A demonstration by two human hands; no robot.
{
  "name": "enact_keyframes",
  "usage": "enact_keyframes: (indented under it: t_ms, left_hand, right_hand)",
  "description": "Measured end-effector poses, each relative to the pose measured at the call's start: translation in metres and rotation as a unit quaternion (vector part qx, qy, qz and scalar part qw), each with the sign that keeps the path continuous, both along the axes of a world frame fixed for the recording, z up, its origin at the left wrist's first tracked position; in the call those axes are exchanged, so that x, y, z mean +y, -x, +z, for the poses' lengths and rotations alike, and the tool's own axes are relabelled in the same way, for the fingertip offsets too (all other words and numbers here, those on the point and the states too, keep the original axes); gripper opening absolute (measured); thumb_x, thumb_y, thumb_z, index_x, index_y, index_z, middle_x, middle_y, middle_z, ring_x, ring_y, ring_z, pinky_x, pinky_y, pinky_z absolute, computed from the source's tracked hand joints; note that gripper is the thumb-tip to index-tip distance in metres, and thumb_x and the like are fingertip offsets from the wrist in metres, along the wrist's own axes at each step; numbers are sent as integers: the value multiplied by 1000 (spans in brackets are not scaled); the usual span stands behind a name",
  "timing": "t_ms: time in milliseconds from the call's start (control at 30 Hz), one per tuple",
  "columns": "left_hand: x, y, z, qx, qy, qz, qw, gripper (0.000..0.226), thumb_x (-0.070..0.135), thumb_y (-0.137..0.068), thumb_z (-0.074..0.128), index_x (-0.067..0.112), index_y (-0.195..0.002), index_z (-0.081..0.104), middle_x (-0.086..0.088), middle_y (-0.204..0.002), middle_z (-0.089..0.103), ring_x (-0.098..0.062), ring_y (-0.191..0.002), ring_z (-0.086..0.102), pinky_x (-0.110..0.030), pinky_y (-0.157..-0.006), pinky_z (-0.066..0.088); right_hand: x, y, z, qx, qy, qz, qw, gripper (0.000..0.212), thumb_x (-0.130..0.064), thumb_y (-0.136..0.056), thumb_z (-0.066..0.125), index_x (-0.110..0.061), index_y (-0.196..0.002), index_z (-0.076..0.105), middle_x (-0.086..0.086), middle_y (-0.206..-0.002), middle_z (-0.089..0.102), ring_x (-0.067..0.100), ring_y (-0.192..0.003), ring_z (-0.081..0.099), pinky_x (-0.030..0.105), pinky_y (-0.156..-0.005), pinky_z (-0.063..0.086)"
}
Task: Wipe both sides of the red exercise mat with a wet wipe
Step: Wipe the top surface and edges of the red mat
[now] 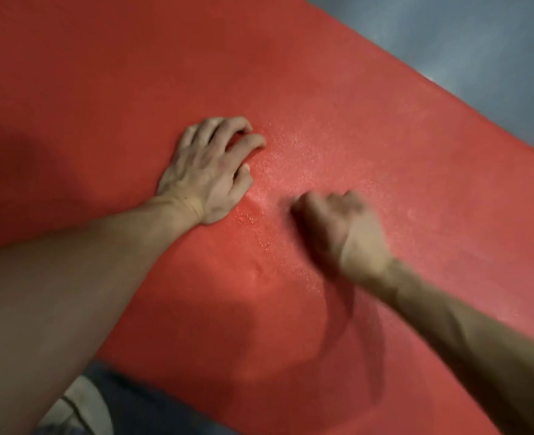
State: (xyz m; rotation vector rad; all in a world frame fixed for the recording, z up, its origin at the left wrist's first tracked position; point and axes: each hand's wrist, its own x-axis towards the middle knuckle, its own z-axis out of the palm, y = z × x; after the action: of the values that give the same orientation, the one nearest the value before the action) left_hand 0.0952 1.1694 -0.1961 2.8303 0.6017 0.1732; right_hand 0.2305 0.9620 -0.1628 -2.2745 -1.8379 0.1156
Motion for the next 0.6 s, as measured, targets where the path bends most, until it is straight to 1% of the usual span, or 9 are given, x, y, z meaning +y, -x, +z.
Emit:
enact_keyframes:
  t_ms: [33, 100, 167, 267, 333, 400, 433, 500, 600]
  left_hand:
    - [0, 0, -1, 1, 0, -1, 1000, 43, 34, -93, 46, 29, -135, 52, 0, -141, 47, -28, -127, 41, -47, -106, 32]
    - [-1, 0, -3, 5, 0, -4, 1000, 43, 34, -94, 47, 29, -136, 52, 0, -142, 47, -28, -128, 41, -47, -107, 32]
    - [0, 0, -3, 9, -3, 0, 1000, 42, 34, -95, 46, 29, -137, 51, 0, -144, 46, -28, -129, 41, -47, -107, 33]
    - [-4, 3, -3, 16, 2, 4, 1000, 43, 34, -97, 44, 30, -139, 51, 1, -146, 45, -28, -132, 42, -46, -108, 34]
    - [-6, 6, -1, 17, 18, -5, 1000, 43, 33, -100, 42, 28, -142, 50, 0, -149, 44, -29, -134, 42, -46, -110, 34]
    - [-2, 9, 8, 39, 37, -23, 998, 45, 32, -104, 41, 27, -148, 47, -2, -154, 42, -29, -139, 39, -47, -113, 33]
    - [2, 10, 15, 59, 45, -36, 997, 46, 33, -105, 41, 27, -151, 44, -1, -156, 40, -28, -141, 37, -47, -115, 32]
    - [11, 18, 35, 95, 50, -59, 992, 49, 35, -106, 41, 29, -154, 38, 0, -157, 38, -28, -142, 37, -48, -116, 31]
    - [13, 48, 67, 111, 43, -79, 990, 50, 37, -106, 40, 29, -155, 37, 2, -156, 40, -25, -143, 38, -46, -117, 31]
  right_hand:
    - [-11, 29, -3, 23, 7, 70, 997, 5, -19, -102, 56, -16, -103, 60, -2, -68, 51, 27, -61, 52, 39, -66, 41]
    - [-29, 69, -5, 26, 16, 182, 983, 15, -20, -104, 52, -16, -113, 63, -1, -73, 56, 24, -68, 53, 37, -72, 42]
    - [-26, 59, -4, 13, 17, 210, 978, 13, -23, -103, 57, -20, -115, 59, -1, -74, 56, 24, -70, 54, 36, -73, 40]
    - [-2, -1, -2, -24, 12, 62, 998, 20, -21, -94, 65, -20, -104, 48, 1, -68, 58, 28, -62, 56, 38, -67, 38]
    - [8, -29, 2, -21, 19, -53, 998, 20, -19, -93, 66, -14, -101, 48, 3, -62, 56, 25, -54, 53, 37, -65, 37]
    - [11, -8, 2, -23, -3, -83, 996, 14, -20, -97, 63, -13, -98, 51, 2, -58, 53, 26, -49, 49, 37, -62, 40]
    - [8, 15, 1, -21, -10, -51, 998, 14, -20, -96, 64, -15, -98, 51, 2, -60, 54, 28, -50, 52, 38, -62, 41]
    - [-9, 77, -7, -5, -5, 83, 997, 15, -20, -95, 64, -16, -105, 54, 1, -67, 57, 29, -61, 56, 39, -68, 40]
    - [-33, 133, -10, 11, 38, 278, 960, 21, -18, -101, 49, -15, -121, 57, 1, -74, 57, 28, -70, 55, 39, -77, 46]
